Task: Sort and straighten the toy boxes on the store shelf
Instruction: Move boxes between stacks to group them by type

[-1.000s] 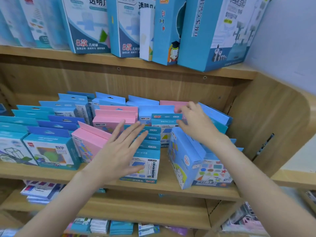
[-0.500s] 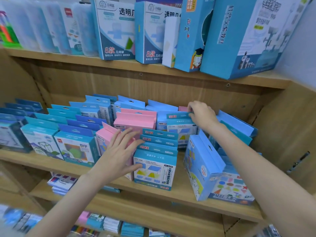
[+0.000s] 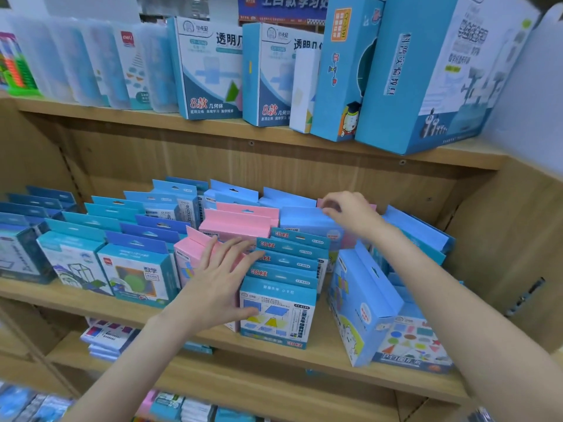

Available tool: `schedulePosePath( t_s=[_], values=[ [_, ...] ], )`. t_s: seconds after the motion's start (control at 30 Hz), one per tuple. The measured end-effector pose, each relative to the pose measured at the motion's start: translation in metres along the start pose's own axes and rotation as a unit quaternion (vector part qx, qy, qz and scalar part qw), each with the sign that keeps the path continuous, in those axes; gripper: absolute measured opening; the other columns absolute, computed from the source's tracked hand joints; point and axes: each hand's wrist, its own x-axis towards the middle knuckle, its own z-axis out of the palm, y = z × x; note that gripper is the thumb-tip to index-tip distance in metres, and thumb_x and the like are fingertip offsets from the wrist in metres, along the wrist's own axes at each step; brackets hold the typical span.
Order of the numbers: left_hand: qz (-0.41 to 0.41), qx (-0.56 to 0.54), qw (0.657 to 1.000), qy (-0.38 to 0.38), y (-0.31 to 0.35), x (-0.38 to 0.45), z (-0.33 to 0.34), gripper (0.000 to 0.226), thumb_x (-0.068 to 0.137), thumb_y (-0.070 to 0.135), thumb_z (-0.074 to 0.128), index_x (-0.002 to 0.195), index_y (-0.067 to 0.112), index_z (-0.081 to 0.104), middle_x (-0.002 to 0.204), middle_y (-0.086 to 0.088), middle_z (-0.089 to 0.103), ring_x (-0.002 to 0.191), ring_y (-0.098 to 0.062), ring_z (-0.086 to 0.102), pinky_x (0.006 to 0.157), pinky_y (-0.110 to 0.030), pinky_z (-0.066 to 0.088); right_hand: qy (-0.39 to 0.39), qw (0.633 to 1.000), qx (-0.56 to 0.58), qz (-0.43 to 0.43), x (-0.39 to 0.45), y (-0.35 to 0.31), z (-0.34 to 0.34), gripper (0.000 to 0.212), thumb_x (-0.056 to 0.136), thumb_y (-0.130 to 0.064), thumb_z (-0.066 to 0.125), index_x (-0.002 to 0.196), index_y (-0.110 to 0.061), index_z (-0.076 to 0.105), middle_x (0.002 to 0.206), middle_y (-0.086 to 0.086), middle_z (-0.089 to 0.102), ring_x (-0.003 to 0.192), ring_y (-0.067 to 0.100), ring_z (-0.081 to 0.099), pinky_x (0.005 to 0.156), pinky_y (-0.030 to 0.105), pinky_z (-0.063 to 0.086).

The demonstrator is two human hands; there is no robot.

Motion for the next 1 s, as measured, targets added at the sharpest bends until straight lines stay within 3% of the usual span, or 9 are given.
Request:
schedulePosePath(
  t_s=[0.1,0.2,0.27,0.37,0.5,0.6,0.7,0.83,1.0],
  values=[
    [0.005,0.014,1.000,-0.001,0.003,0.004,0.000,0.088,0.062,0.074,0.044,0.133,0.021,0.037,0.134,-0.007,0.046,0.128,-0.025,0.029,0.107,-0.049,0.010,-0.031,0.997,-0.059,0.030,0.016,0.012,0.001,0.032,0.088,-0.007,0.053,0.120,-0.005,0.053,0.125,0.016,0.057,0.116,0.032,0.050,0.095,0.041,0.042],
    [0.018,0.026,0.999,0.013,0.007,0.006,0.004,0.086,0.058,0.070,0.061,0.126,0.020,0.044,0.132,-0.010,0.046,0.126,-0.028,0.031,0.104,-0.053,0.013,-0.038,0.994,-0.081,0.066,0.022,0.016,0.016,0.010,0.082,0.002,0.053,0.088,0.001,0.061,0.100,0.021,0.061,0.097,0.037,0.057,0.078,0.040,0.048],
    [0.020,0.040,0.999,0.023,0.010,0.006,0.008,0.083,0.051,0.067,0.072,0.116,0.021,0.047,0.130,-0.012,0.048,0.124,-0.030,0.032,0.104,-0.054,0.014,0.002,0.992,-0.100,0.075,0.020,0.015,0.019,0.013,0.084,0.002,0.051,0.072,0.000,0.056,0.087,0.018,0.055,0.086,0.037,0.057,0.066,0.036,0.042],
    [0.024,0.040,0.998,0.043,0.009,0.008,0.011,0.078,0.048,0.065,0.075,0.106,0.021,0.047,0.126,-0.014,0.051,0.122,-0.031,0.034,0.103,-0.054,0.015,0.107,0.980,-0.159,0.049,0.005,0.015,0.006,0.015,0.089,-0.001,0.046,0.096,0.000,0.059,0.102,0.015,0.053,0.091,0.037,0.055,0.065,0.037,0.041],
    [0.036,0.037,0.996,0.068,0.006,0.010,0.015,0.079,0.046,0.065,0.076,0.105,0.020,0.046,0.125,-0.013,0.047,0.118,-0.032,0.037,0.102,-0.055,0.017,0.193,0.967,-0.164,0.016,-0.019,0.021,-0.022,0.015,0.090,-0.006,0.045,0.098,0.001,0.056,0.094,0.019,0.056,0.088,0.037,0.053,0.063,0.039,0.041],
    [0.023,0.037,0.997,0.071,0.007,0.013,0.017,0.080,0.045,0.061,0.078,0.105,0.020,0.046,0.124,-0.012,0.046,0.117,-0.032,0.037,0.102,-0.054,0.017,0.170,0.972,-0.157,0.044,-0.028,0.031,-0.022,0.014,0.089,-0.008,0.046,0.094,-0.001,0.057,0.086,0.023,0.062,0.082,0.040,0.056,0.060,0.039,0.041],
    [0.014,0.040,0.997,0.065,0.008,0.014,0.017,0.083,0.042,0.060,0.081,0.105,0.019,0.046,0.122,-0.013,0.048,0.117,-0.032,0.037,0.102,-0.054,0.018,0.097,0.985,-0.098,0.104,-0.034,0.048,-0.007,0.020,0.088,-0.010,0.051,0.105,-0.004,0.062,0.098,0.021,0.065,0.093,0.038,0.057,0.069,0.038,0.044],
    [0.004,0.024,0.998,0.065,0.011,0.016,0.014,0.086,0.036,0.057,0.084,0.103,0.020,0.046,0.118,-0.014,0.055,0.115,-0.031,0.037,0.101,-0.053,0.017,-0.001,0.994,-0.017,0.104,-0.034,0.056,-0.002,0.022,0.089,-0.005,0.050,0.107,-0.006,0.062,0.098,0.010,0.063,0.095,0.022,0.055,0.074,0.029,0.040],
    [0.023,-0.016,0.997,0.075,0.009,0.014,0.012,0.089,0.039,0.052,0.086,0.112,0.019,0.047,0.127,-0.012,0.042,0.121,-0.032,0.032,0.106,-0.050,0.010,0.129,0.987,0.021,0.090,-0.081,0.038,-0.047,0.013,0.089,-0.014,0.054,0.093,-0.010,0.065,0.085,0.008,0.067,0.078,0.019,0.059,0.071,0.022,0.044]
  ],
)
